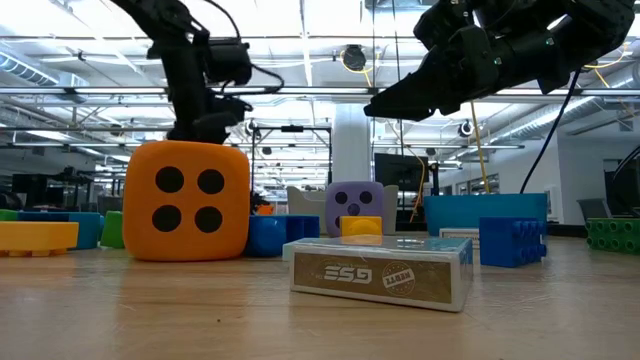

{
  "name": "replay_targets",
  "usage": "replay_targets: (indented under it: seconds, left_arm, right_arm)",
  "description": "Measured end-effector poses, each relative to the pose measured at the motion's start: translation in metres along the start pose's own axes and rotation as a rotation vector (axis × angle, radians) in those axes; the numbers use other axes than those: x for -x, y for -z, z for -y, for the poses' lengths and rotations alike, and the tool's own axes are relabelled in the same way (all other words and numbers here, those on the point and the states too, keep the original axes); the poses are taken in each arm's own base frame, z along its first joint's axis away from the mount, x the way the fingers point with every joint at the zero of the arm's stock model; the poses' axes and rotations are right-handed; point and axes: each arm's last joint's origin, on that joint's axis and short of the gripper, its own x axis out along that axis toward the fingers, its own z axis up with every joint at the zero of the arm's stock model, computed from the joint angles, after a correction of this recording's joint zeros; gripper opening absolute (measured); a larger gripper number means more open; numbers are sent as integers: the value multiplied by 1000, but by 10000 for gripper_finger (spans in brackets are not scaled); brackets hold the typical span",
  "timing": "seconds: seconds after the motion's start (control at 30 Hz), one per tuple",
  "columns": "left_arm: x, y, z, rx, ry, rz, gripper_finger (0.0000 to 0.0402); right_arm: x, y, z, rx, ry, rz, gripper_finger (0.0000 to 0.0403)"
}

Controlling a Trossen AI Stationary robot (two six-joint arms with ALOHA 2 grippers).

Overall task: Pick & Place Toys
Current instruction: Put the green gamepiece into the gray bin

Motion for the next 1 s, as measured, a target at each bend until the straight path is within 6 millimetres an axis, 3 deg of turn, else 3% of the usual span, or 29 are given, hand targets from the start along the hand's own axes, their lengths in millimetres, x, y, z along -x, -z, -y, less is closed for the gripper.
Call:
replay_targets:
  seconds: [0.23,0.43,0.77,1.0]
  left_arm:
    - [8,10,55,-322,118,33,234]
    - [4,18,87,-559,178,183,234]
    - [-19,24,88,-615,202,259,234]
    - [-49,22,93,-673,211,189,234]
  right_arm:
    - [0,0,0,5,-3,0,212]
    - [0,0,0,7,-3,1,212]
    - [0,0,0,7,-3,1,212]
    - [0,1,0,6,-5,-10,212]
